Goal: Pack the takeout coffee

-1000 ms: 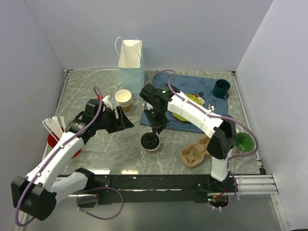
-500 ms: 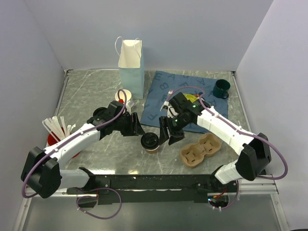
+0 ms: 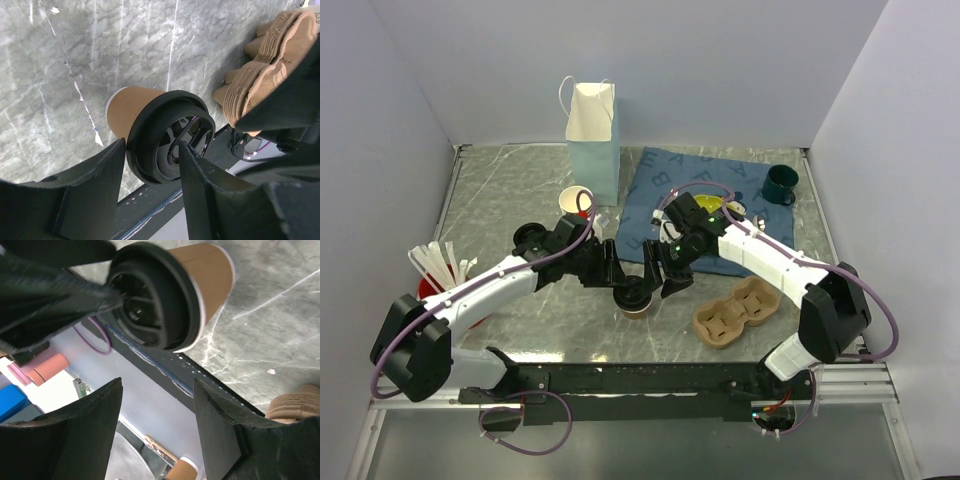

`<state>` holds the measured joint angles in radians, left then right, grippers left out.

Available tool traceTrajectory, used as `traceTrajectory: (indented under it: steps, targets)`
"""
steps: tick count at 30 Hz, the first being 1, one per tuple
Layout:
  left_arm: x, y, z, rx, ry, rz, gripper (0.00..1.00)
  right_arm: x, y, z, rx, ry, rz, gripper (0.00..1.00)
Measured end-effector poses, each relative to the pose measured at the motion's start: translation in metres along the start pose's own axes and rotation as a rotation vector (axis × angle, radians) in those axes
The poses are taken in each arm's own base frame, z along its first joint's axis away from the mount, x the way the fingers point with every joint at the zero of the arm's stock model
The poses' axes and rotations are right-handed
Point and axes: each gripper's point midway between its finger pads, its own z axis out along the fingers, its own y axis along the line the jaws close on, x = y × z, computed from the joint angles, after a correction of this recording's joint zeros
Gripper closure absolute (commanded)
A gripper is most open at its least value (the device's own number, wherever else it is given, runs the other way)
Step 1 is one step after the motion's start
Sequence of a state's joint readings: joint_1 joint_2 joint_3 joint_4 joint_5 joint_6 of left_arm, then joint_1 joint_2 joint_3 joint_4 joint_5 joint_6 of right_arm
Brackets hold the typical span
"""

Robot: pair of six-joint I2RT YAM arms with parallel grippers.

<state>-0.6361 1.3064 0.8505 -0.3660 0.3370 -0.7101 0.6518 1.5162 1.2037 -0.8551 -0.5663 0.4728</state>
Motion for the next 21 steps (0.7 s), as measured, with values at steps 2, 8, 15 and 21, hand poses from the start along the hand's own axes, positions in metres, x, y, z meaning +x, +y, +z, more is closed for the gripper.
traceTrajectory:
  steps: [2, 8, 15, 21]
  targets:
    - [0.001, -0.002, 0.001, 0.001, 0.000, -0.004, 0.48, 0.000, -0.004, 0.004, 0.013, 0.011, 0.006, 0.34]
    - [0.002, -0.008, 0.002, 0.015, -0.003, -0.007, 0.48, -0.002, -0.009, 0.008, 0.032, 0.015, 0.000, 0.35]
    - [0.004, -0.008, 0.004, 0.005, -0.007, -0.017, 0.42, -0.003, -0.013, 0.010, 0.048, 0.015, -0.001, 0.38]
    - [0.003, 0.004, 0.004, -0.059, -0.023, -0.032, 0.41, -0.003, -0.019, 0.017, 0.061, 0.037, 0.012, 0.40]
